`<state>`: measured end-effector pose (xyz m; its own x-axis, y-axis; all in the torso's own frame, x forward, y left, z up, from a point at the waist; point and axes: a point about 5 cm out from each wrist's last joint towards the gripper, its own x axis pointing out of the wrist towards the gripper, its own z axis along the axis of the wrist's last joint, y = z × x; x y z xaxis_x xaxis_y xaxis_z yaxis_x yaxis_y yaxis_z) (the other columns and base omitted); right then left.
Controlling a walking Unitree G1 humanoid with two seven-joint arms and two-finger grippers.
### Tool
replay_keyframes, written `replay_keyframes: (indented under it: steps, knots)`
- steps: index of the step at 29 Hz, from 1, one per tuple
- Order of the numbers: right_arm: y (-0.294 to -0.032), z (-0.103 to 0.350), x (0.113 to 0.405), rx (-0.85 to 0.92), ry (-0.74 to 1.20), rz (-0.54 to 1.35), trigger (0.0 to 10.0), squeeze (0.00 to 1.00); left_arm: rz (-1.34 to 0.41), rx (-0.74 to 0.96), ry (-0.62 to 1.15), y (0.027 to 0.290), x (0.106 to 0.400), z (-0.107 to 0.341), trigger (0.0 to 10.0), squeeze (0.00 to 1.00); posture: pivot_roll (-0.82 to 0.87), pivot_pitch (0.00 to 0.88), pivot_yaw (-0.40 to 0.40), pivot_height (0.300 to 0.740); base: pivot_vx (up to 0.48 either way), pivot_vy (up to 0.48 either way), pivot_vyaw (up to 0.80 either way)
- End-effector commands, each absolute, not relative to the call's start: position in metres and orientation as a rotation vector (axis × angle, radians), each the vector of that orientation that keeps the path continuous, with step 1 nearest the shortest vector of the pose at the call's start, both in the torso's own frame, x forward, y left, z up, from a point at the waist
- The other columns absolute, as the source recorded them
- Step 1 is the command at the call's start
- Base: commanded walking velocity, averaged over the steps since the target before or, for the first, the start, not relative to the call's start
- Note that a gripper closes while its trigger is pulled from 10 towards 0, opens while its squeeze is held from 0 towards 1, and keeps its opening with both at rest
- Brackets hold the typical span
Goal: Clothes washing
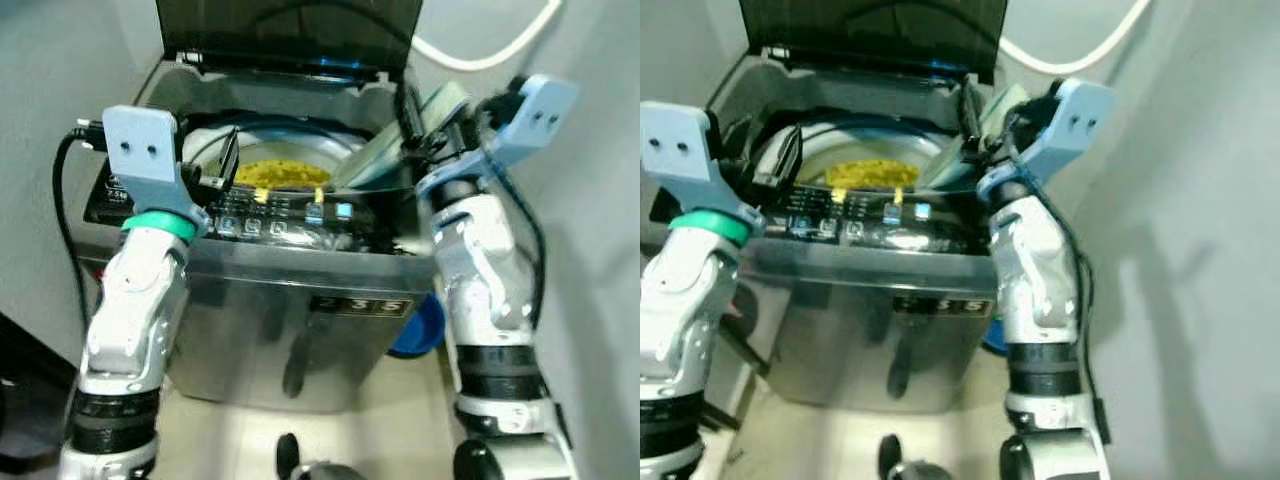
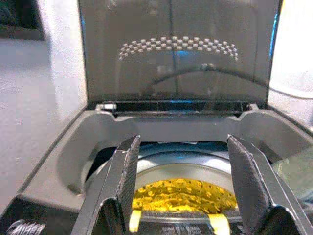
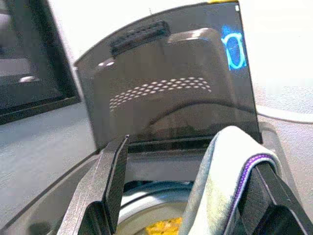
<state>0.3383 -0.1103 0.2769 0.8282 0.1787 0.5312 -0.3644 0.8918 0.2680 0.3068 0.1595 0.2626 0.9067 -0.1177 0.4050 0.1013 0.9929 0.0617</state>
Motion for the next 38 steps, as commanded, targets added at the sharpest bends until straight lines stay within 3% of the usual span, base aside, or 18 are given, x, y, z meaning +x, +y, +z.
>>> replay_keyframes:
  steps: [1, 7, 12, 26, 38]
  knots:
    - [-0.110, 0.279, 0.337, 0.360, -0.533, 0.298, 10.0, 0.00, -0.109, 0.043, -0.422, 0.160, 0.306, 0.263, 10.0, 0.00, 0.04, 0.000, -0.014, 0.740, -0.401, 0.000, 0.00]
    - [-0.108, 0.280, 0.339, 0.318, -0.537, 0.302, 10.0, 0.00, -0.108, 0.046, -0.424, 0.160, 0.307, 0.262, 10.0, 0.00, 0.04, 0.000, -0.015, 0.740, -0.397, 0.000, 0.00]
    - [-0.105, 0.274, 0.339, 0.203, -0.530, 0.300, 10.0, 0.00, -0.123, 0.062, -0.395, 0.155, 0.308, 0.258, 10.0, 0.00, 0.03, 0.000, -0.013, 0.740, 0.000, 0.000, 0.80]
    - [-0.100, 0.267, 0.339, 0.137, -0.520, 0.315, 10.0, 0.00, -0.147, 0.105, -0.340, 0.146, 0.308, 0.243, 10.0, 0.00, 0.03, 0.000, -0.013, 0.740, 0.000, 0.000, 0.80]
    - [-0.097, 0.266, 0.338, 0.133, -0.519, 0.339, 10.0, 0.00, -0.128, 0.090, -0.350, 0.147, 0.309, 0.245, 10.0, 0.00, 0.03, 0.000, -0.014, 0.740, 0.000, 0.000, 0.00]
